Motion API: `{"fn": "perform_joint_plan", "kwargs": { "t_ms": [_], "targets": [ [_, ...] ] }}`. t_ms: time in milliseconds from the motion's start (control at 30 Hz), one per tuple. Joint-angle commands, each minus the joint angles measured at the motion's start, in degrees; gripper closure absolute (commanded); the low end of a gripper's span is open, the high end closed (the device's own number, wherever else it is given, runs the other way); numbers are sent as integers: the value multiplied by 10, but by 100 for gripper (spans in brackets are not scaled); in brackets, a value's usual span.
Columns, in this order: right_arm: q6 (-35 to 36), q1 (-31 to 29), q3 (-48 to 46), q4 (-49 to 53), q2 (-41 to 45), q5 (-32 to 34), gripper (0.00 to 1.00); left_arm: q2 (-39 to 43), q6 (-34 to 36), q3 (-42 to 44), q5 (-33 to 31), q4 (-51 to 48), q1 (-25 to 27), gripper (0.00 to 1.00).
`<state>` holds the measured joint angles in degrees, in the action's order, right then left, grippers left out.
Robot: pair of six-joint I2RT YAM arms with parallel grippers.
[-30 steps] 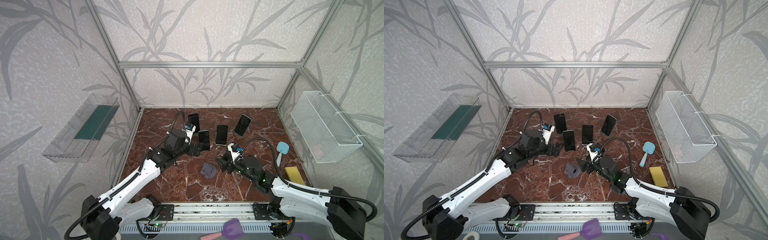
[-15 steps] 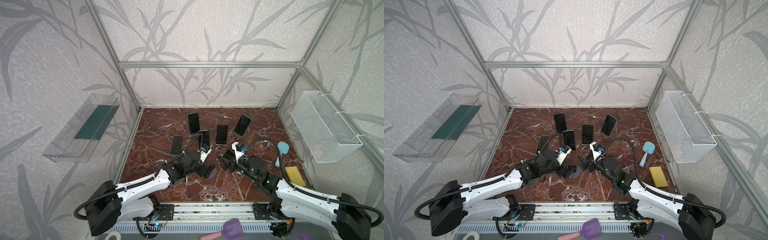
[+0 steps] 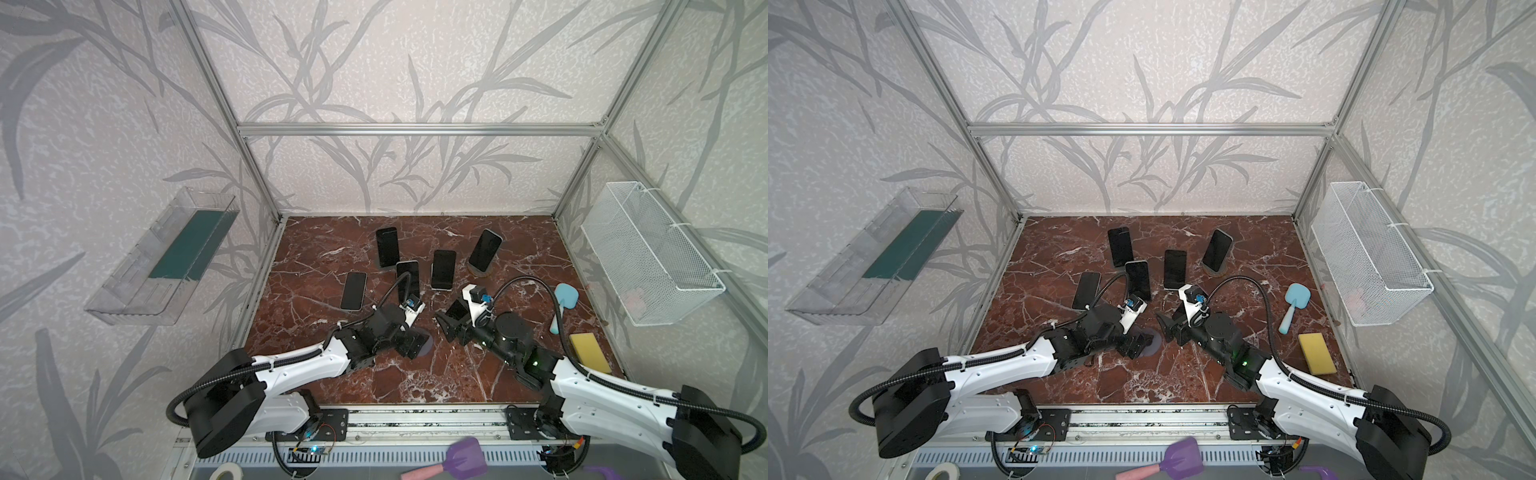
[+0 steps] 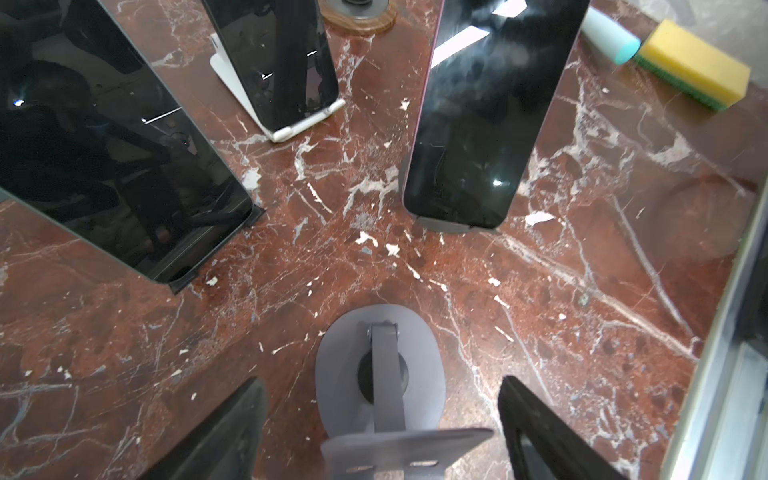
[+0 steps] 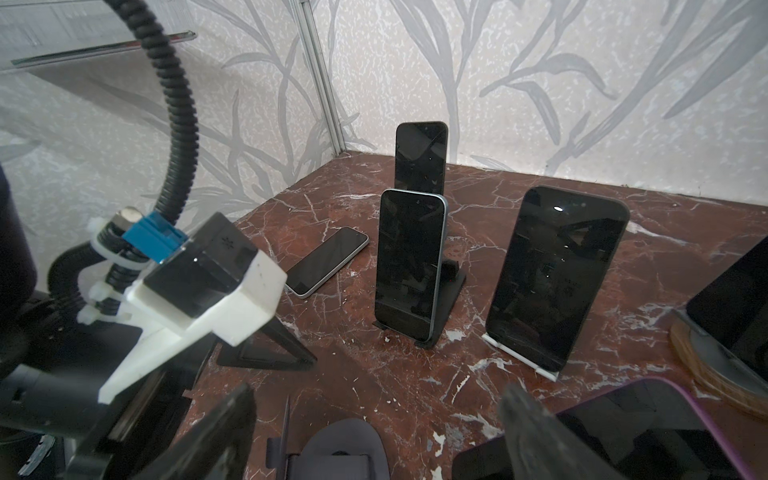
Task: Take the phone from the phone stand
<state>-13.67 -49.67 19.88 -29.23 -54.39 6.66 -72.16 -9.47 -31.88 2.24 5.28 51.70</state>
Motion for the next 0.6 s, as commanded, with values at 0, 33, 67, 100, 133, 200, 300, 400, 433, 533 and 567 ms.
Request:
{"fn": "perform_joint_plan", "kwargs": {
  "t_ms": [0, 33, 67, 100, 133, 200, 300, 400, 433, 533, 567],
  "targets": [
    [0, -3, 2, -8, 0, -2, 9, 13, 3, 17, -26, 16, 2, 13],
    [0, -3, 2, -9, -1, -2, 9, 15, 3, 19, -26, 18, 2, 13],
    [0, -3, 2, -9, -2, -2, 9, 16, 3, 19, -23, 20, 2, 13],
    [-1, -3, 3, -9, -3, -3, 9, 14, 1, 19, -19, 19, 2, 13],
    [0, -3, 3, -9, -4, -3, 9, 11, -3, 19, -16, 20, 2, 14],
    [0, -3, 2, -9, -4, -4, 9, 3, -10, 19, -9, 22, 4, 15],
    [-1, -3, 2, -9, -4, -3, 9, -9, -21, 14, -8, 23, 11, 18],
    [-1, -3, 2, -10, -4, -3, 9, -17, -24, 7, -8, 22, 21, 19],
    [0, -3, 2, -10, -4, -3, 9, -22, -24, 6, -8, 25, 23, 20],
    [-1, -3, 2, -9, -4, 0, 9, -37, -24, 1, -11, 22, 25, 22],
    [0, -3, 2, -7, -4, 3, 9, -43, -25, -4, -11, 16, 25, 24]
  ]
}}
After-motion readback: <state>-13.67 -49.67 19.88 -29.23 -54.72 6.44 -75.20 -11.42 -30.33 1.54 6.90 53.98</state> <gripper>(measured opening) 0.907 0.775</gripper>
